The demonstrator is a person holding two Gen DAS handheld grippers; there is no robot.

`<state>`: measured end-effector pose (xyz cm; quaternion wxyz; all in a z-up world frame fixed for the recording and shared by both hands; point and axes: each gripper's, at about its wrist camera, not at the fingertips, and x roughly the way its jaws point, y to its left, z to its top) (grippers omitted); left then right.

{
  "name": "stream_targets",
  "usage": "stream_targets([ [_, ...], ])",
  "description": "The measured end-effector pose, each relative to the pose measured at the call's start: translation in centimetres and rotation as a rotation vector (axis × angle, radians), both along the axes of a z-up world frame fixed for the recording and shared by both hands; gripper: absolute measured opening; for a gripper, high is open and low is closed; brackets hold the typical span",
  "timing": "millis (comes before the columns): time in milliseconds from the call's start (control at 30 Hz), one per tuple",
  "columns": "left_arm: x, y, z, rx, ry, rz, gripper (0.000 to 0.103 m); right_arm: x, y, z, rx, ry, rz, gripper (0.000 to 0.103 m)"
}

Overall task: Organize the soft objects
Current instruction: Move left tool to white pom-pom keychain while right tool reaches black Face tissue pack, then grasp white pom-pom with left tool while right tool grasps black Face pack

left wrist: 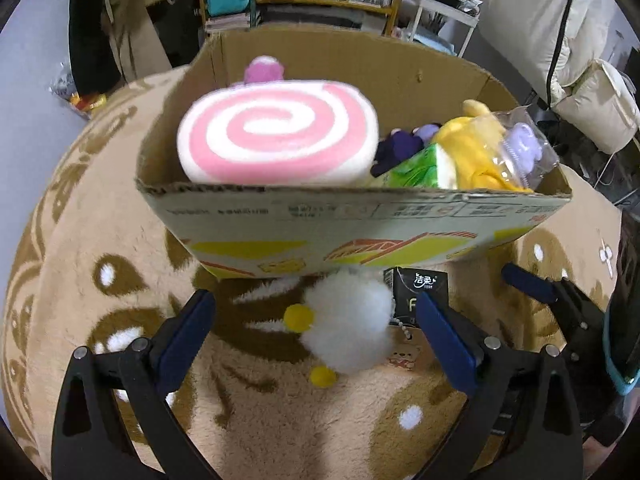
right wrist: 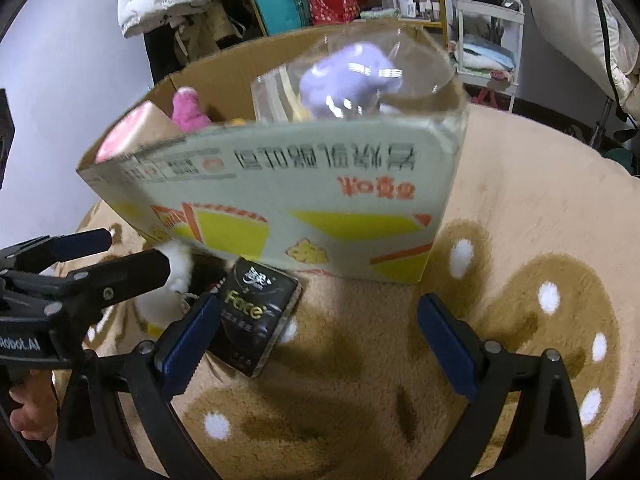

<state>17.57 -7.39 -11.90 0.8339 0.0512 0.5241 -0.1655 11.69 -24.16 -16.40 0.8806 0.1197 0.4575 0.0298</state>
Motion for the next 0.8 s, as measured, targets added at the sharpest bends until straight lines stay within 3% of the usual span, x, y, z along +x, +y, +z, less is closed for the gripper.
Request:
stream_targets([
  [100,0.4,0.0,-0.7,0.011,0.015,0.008,0.098,0.2,0.5,-0.8,-0.01,0.025,0.017,0.103],
  [267,1.1,-0.6,-2.3,0.03,0.064,0.01,0.086,0.2,1.1,-1.0,-0.021,0.017,0.033,0.103],
  [400,1.5,-0.5,-3.1,-0.007,0.107,0.024,0.079,0.3,1.3,-1.2,-0.019,0.017,0.036,0.103],
  [633,1.7,-0.6,-3.7,-0.056,0.131,0.011,0.054,0.2,1.2,-1.4,-0.015,0.015,0.047,0.103],
  [800,0.4,-2.0,-3.0,-0.037,0.098,-0.035,0.036,0.2,1.9,-1.1,-0.014,0.004,0.068,0.103],
])
